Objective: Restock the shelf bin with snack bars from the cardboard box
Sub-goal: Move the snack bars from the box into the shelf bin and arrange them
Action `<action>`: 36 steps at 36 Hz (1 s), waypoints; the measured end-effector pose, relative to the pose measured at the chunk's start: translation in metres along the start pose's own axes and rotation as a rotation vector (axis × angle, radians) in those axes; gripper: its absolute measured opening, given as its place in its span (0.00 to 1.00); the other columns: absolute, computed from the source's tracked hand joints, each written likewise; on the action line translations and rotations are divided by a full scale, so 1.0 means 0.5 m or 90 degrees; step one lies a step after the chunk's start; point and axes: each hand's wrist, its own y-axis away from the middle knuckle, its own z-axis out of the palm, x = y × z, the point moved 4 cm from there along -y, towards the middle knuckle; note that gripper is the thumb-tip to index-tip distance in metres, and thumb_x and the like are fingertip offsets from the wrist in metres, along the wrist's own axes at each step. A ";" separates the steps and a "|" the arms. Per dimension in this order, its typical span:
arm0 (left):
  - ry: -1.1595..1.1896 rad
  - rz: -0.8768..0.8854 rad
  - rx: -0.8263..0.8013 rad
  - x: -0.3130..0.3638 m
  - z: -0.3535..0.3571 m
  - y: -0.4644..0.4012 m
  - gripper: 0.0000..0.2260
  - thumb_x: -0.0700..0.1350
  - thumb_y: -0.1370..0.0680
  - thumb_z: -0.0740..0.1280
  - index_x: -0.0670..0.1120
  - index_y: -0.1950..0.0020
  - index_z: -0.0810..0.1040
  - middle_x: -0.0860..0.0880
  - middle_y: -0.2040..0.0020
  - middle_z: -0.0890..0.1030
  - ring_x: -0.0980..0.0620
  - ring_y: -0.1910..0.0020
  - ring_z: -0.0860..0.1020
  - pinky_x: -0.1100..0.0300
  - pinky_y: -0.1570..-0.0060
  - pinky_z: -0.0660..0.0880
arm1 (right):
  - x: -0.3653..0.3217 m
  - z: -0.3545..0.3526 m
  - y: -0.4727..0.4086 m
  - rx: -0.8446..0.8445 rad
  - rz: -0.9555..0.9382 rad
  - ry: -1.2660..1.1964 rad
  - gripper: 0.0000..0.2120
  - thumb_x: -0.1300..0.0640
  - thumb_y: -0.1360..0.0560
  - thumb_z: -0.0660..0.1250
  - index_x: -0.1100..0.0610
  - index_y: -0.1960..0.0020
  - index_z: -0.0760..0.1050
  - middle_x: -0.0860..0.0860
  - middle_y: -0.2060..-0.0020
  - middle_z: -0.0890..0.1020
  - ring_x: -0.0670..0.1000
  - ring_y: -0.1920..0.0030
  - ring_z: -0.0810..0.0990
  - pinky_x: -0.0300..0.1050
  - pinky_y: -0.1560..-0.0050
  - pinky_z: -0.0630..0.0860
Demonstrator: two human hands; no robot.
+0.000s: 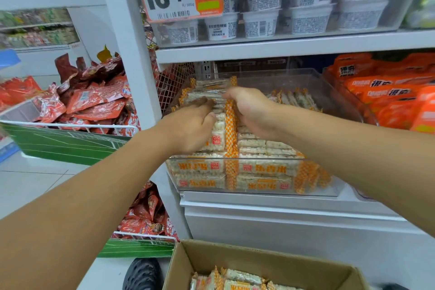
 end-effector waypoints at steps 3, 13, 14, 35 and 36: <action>0.009 0.025 0.020 -0.004 -0.002 0.004 0.28 0.57 0.17 0.44 0.44 0.20 0.56 0.44 0.20 0.57 0.47 0.21 0.54 0.48 0.24 0.55 | -0.002 -0.029 0.017 0.052 -0.017 0.082 0.18 0.54 0.19 0.60 0.59 0.31 0.71 0.52 0.40 0.73 0.52 0.42 0.71 0.49 0.41 0.67; 0.037 0.153 0.428 0.059 -0.067 0.141 0.17 0.55 0.18 0.54 0.46 0.56 0.76 0.49 0.62 0.78 0.45 0.60 0.76 0.50 0.61 0.72 | -0.003 -0.095 0.203 0.229 -0.534 0.365 0.11 0.61 0.27 0.62 0.55 0.54 0.83 0.40 0.65 0.80 0.39 0.63 0.77 0.40 0.56 0.75; 0.064 0.194 0.447 0.075 -0.065 0.169 0.17 0.53 0.18 0.56 0.46 0.60 0.75 0.50 0.67 0.75 0.46 0.65 0.74 0.50 0.64 0.70 | 0.021 -0.089 0.235 0.188 -0.589 0.401 0.10 0.62 0.28 0.62 0.56 0.56 0.83 0.39 0.66 0.78 0.38 0.65 0.75 0.37 0.59 0.73; -0.063 -0.029 -0.510 0.061 0.673 0.454 0.27 0.36 0.25 0.69 0.47 0.27 0.67 0.46 0.31 0.71 0.43 0.35 0.74 0.49 0.42 0.76 | 0.854 -0.043 0.466 -0.325 0.390 0.738 0.38 0.48 0.26 0.74 0.61 0.26 0.59 0.59 0.31 0.70 0.60 0.35 0.74 0.52 0.38 0.76; -0.084 -0.037 -0.503 0.048 0.673 0.452 0.26 0.35 0.25 0.67 0.47 0.27 0.68 0.46 0.31 0.71 0.44 0.35 0.74 0.49 0.42 0.77 | 0.853 -0.046 0.451 -0.288 0.390 0.720 0.40 0.48 0.26 0.74 0.61 0.24 0.56 0.60 0.29 0.68 0.61 0.33 0.72 0.52 0.37 0.75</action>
